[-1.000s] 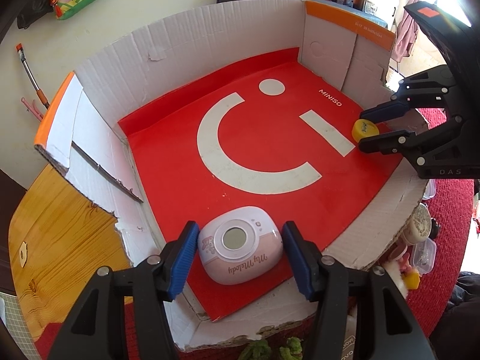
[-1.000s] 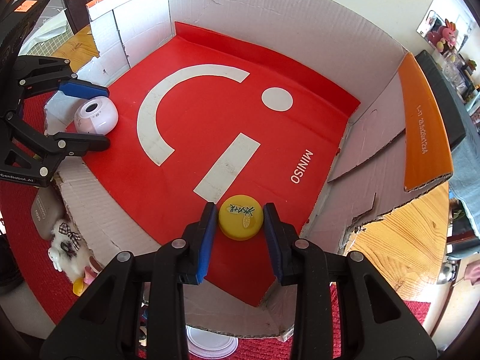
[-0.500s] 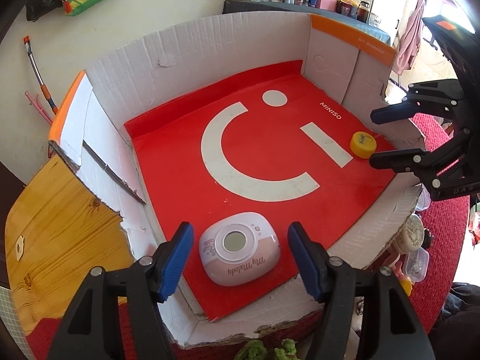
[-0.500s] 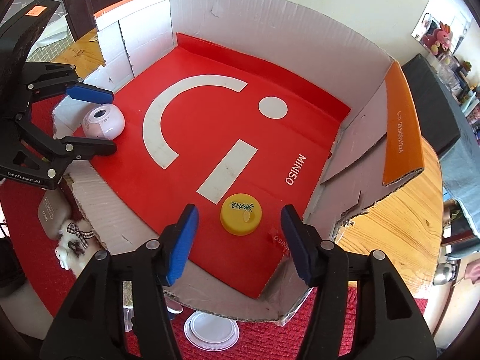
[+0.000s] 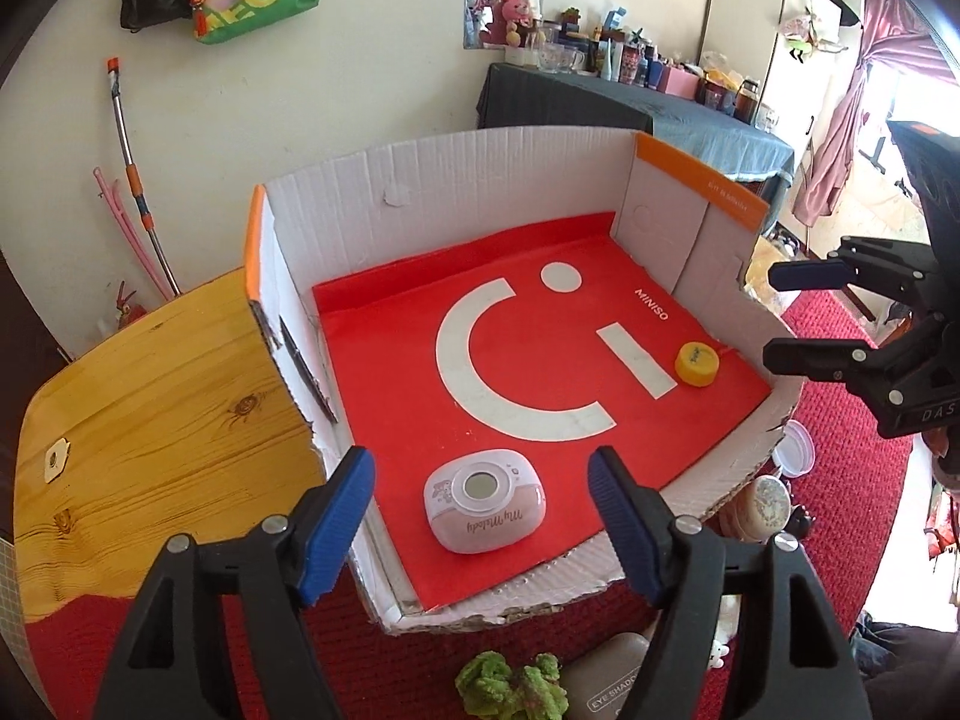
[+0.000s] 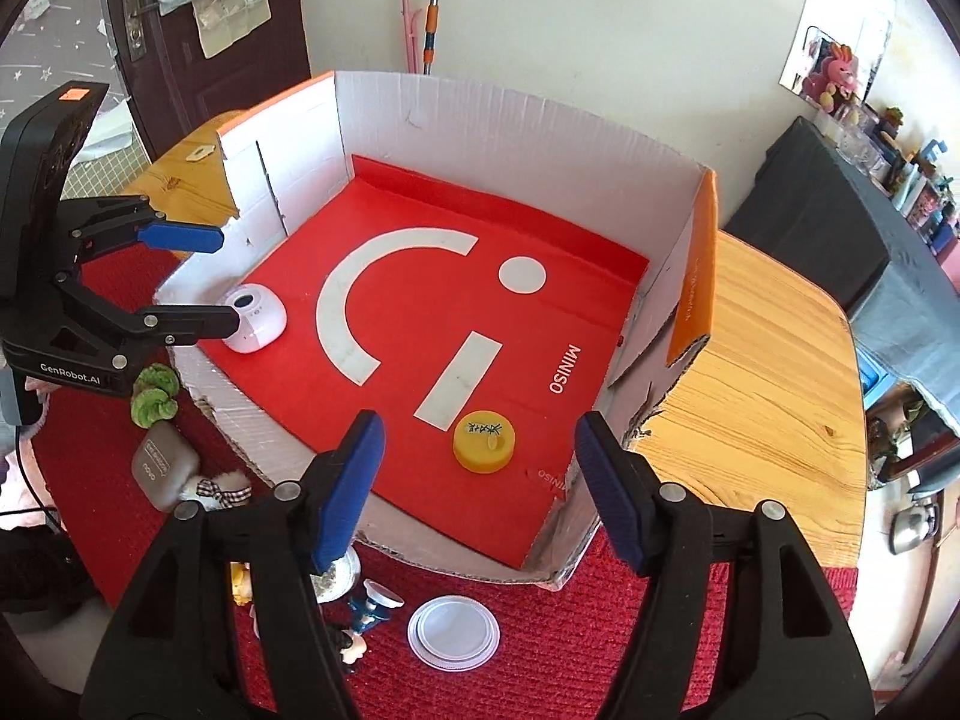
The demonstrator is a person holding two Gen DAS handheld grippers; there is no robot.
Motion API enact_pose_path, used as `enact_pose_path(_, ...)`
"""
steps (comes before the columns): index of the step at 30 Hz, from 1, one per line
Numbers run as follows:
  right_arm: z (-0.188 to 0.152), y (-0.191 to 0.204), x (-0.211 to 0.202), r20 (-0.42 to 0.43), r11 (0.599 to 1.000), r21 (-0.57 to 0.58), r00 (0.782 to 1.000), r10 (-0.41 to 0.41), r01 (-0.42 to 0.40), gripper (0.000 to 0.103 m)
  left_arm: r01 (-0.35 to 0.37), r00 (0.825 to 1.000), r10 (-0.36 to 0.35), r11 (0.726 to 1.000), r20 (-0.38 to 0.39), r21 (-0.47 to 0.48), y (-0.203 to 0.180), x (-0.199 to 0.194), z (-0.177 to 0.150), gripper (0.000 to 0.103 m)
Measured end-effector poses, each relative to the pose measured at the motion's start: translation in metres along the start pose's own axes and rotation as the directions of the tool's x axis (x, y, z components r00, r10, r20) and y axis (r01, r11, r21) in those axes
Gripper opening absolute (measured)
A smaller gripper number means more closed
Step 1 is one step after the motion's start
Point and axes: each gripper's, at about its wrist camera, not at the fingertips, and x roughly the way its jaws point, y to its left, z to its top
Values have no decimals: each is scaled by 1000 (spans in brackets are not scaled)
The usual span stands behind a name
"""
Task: Organize objects
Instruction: 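Lift both tools out of the box and back toward the rug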
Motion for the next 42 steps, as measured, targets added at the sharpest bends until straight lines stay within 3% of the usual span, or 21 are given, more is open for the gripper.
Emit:
enact_pose_path(3,0,1,-18,49,999,32,999,16,-18,70,-19,998,19,1000,52,-14,-1,-16,-2,79)
enact_pose_path(11,-9,16,-56,191,998,58,981,-36,25,76,-55,983,63,997,170,-49,-7,-57,-16,85)
enact_pose_path(15,-20,22,-76,253,996,78,965,-62,44,82,-73,970,89,994,228,-77,-13,-76,-26,93)
enact_pose_path(23,-43,31,-94,341,989,135,934,-109,67,88,-131,938,153,987,312,-91,-36,-101,-49,100)
enact_pose_path(28,-57,37,-100,377,985,159,918,-124,68,89,-152,924,175,984,339,-95,-51,-108,-64,103)
enact_pose_path(31,-67,42,-101,399,982,174,907,-136,71,97,-162,917,191,981,351,-109,-58,-111,-73,103)
enact_pose_path(37,-89,59,-101,428,974,184,881,-200,131,98,-162,914,209,974,347,-159,-70,-108,-94,103)
enact_pose_path(42,-105,70,-94,429,970,202,878,-213,137,98,-187,908,242,964,343,-187,-78,-103,-113,103)
